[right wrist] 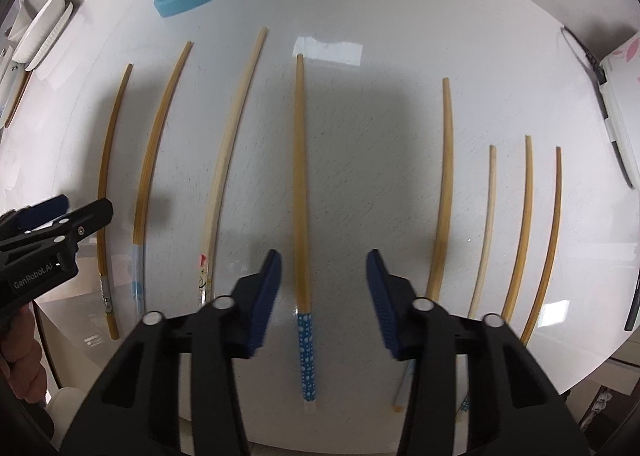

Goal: Organize utensils
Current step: 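Move both open tools back over the remaining chopsticks on the table, then grasp a yellow wooden chopstick with the left tool while the right tool grasps a blue-patterned chopstick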

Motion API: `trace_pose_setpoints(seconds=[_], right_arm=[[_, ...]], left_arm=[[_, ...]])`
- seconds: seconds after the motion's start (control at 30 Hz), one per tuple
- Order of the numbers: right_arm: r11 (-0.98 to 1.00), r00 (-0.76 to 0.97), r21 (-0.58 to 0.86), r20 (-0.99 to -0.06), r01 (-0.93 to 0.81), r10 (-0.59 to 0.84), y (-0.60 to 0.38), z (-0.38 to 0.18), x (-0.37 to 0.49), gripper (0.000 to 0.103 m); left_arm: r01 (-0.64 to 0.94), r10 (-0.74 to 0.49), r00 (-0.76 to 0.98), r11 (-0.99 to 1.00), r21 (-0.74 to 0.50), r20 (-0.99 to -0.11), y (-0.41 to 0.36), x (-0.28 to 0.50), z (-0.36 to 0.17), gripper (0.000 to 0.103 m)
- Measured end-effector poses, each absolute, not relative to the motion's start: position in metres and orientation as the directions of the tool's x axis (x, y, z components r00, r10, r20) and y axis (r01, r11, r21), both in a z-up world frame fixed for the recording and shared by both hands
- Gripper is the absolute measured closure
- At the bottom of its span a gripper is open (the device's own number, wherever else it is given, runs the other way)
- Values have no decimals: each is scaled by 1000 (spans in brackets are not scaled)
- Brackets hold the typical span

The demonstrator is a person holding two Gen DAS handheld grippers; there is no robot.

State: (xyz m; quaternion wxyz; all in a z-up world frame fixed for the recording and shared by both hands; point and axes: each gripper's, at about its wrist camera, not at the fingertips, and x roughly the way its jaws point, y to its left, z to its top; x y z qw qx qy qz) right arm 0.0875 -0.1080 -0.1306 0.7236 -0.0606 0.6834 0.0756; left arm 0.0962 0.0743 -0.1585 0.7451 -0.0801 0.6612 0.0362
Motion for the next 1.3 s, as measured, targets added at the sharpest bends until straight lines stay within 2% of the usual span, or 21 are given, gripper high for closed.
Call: trace_pose_setpoints(seconds=[0.2, 0.3, 0.33, 0.37, 0.47, 0.7, 1.03, 1.3], right_arm=[[982, 36, 13, -999, -189, 20, -102, -135, 90, 76], [982, 22, 15, -1000, -189, 19, -102, -141, 96, 82], [982, 20, 17, -1000, -189, 21, -101, -141, 96, 82], [982, 20, 17, -1000, -189, 21, -100, -142, 97, 85], [982, 13, 9, -1000, -190, 12, -98, -144, 99, 96], [984, 15, 21, -1000, -180, 24, -97, -144, 106, 97], [985, 62, 35, -997, -169, 46, -109, -122, 98, 97], [985, 168, 58, -982, -162, 85, -117, -89, 89, 97]], left_arm=[[-149, -42, 111, 987, -58, -993, 70, 98, -157, 59], [-150, -48, 94, 987, -62, -994, 69, 102, -158, 78], [-150, -57, 87, 986, -70, -995, 63, 106, -159, 89], [-147, -62, 77, 986, -73, -995, 64, 109, -160, 96], [-145, -63, 76, 987, -73, -995, 63, 110, -161, 96], [-151, -64, 96, 986, -78, -993, 53, 112, -163, 97], [-151, -59, 141, 985, -80, -988, 75, 105, -132, 97], [-148, -35, 251, 986, -74, -967, 77, 101, -98, 97]])
